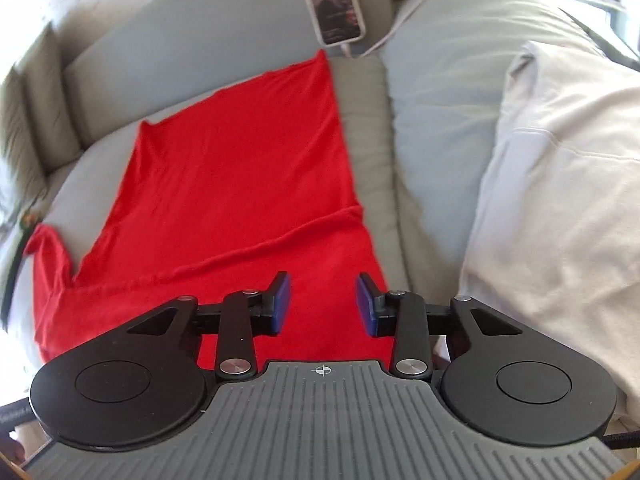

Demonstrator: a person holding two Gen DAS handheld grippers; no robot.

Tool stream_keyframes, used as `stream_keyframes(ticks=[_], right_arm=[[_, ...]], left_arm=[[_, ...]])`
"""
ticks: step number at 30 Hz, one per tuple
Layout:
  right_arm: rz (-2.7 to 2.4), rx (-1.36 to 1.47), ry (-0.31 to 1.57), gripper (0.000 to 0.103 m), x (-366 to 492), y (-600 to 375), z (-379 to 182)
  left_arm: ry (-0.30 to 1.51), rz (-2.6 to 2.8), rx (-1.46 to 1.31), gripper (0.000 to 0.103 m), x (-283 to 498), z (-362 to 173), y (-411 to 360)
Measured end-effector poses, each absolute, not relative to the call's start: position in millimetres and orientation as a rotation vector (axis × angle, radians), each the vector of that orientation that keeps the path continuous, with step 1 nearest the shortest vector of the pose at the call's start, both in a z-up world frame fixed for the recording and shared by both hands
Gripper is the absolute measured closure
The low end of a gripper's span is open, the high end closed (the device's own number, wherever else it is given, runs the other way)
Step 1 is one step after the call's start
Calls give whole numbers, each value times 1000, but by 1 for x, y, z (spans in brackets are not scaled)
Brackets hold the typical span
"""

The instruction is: Fold clothes

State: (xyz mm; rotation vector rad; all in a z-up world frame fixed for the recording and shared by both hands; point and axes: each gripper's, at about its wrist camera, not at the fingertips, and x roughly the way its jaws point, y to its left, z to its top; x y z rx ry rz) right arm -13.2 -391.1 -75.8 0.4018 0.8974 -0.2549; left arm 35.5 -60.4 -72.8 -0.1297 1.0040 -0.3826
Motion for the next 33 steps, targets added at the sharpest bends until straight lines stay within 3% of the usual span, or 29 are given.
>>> stream_keyframes(ticks=[2,4,5,6,17,20,22,28,32,33], right_arm=[[-263,375,952,66,-10,-386,-88],[-327,368,995,78,-12,-390,-105],[-373,350,981,77,-18,-391,-107],[-413,339,982,67,-22,-393,-107],[-354,388,982,66,-41,-386,-71],[-276,396,965,68,-43,-378,-74],[-273,399,1019,77,-40,-380,-89],[-320,415,1119,81,-48,-387,-99],[-289,449,1049,71,-59,-377,-70],[-262,471,1010,61,-62,-375,-59]], left_arm=[[1001,-377,-134,61,32,-71,-58],[1000,-369,-138,61,30,-71,-54],[1001,-365,-141,61,29,-71,-52],[1004,-362,-146,61,29,-71,-51],[1006,-380,-141,58,23,-70,-52],[1014,-391,-131,58,23,-72,-55],[1014,-398,-131,58,22,-73,-55],[1032,-371,-145,57,25,-74,-47],[1023,-358,-177,56,29,-67,-33],[1016,-351,-196,55,31,-64,-27]])
